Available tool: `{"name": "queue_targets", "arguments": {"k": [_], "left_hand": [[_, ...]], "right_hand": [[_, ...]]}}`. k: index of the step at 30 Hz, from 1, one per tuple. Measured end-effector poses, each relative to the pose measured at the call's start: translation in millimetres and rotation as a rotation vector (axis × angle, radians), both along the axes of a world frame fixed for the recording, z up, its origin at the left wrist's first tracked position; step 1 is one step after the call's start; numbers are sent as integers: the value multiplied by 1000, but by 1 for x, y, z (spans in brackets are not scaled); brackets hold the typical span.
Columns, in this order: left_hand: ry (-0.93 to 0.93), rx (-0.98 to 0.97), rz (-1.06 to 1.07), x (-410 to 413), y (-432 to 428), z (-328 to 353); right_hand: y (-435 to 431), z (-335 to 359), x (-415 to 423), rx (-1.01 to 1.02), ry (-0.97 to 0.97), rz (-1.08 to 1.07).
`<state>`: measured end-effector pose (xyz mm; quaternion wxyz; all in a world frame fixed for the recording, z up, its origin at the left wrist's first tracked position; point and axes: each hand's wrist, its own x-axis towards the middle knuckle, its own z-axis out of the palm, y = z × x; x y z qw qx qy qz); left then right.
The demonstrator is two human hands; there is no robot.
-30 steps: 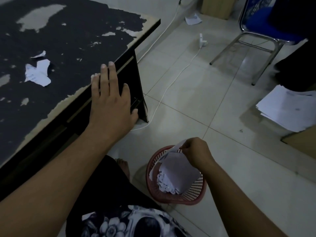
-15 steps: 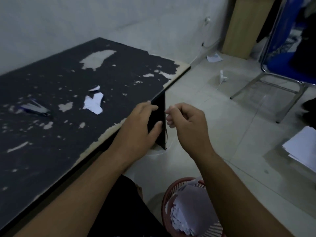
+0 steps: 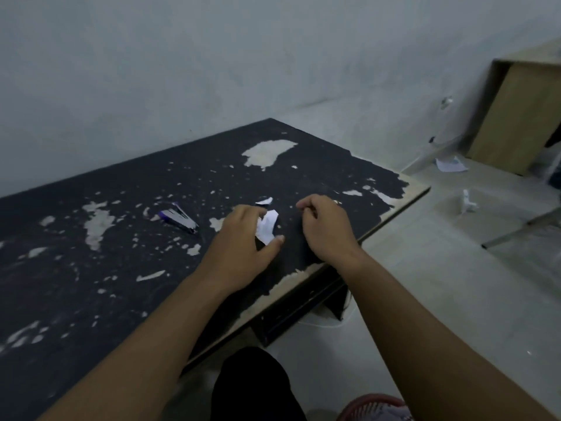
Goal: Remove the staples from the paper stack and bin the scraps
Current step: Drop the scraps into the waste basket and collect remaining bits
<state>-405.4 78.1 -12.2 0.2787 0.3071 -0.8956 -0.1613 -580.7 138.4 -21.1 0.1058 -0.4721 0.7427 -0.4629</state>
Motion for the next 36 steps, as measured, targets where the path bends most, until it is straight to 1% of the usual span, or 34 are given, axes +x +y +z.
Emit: {"name": "queue_targets", "arguments": {"k": [3, 5, 8, 10, 11, 14, 15, 19, 21, 23, 26, 27, 28, 29, 32, 34, 36], "left_hand": [[-198, -23, -62, -8, -14, -1], [-309, -81, -77, -17, -21, -2], [-341, -201, -70, -28, -30, -3], [-316, -244, -79, -29, -34, -5], [-291, -232, -81, -29, -36, -6], [-189, -122, -49, -26, -38, -10], [-174, -117, -26, -26, -38, -10], [-200, -253, 66, -25, -36, -13], [-213, -270, 76, -24, -37, -13], [-160, -183, 94, -26, -43, -9], [17, 32, 142, -32, -62, 2], [25, 83, 151, -34, -70, 5], [-13, 115, 153, -36, -78, 9], [-89, 128, 145, -38, -85, 12], [-331, 99, 85, -45, -97, 15], [-393, 47, 67, -50, -99, 13], [-388, 3, 74, -55, -99, 10]], "right_hand": [[-13, 2, -3, 6, -8, -45], [-19, 2, -4, 8, 10, -64], [-24, 0, -6, 1, 29, -85], [-27, -2, -5, -1, 60, -93], [-28, -3, -5, 0, 82, -97], [-32, -5, -4, 6, 115, -115], [-32, -4, -4, 6, 117, -120], [-35, -4, -2, 18, 136, -111], [-34, -3, -1, 19, 126, -109], [-32, -2, -2, 17, 119, -105], [-31, -1, -2, 13, 103, -104], [-31, 0, -2, 11, 92, -103], [-31, 0, -2, 7, 82, -101], [-31, 0, -3, 4, 73, -100], [-31, 0, -4, 5, 52, -96], [-32, -1, -6, -4, 36, -101], [-33, -1, -6, -16, 21, -107]]}}
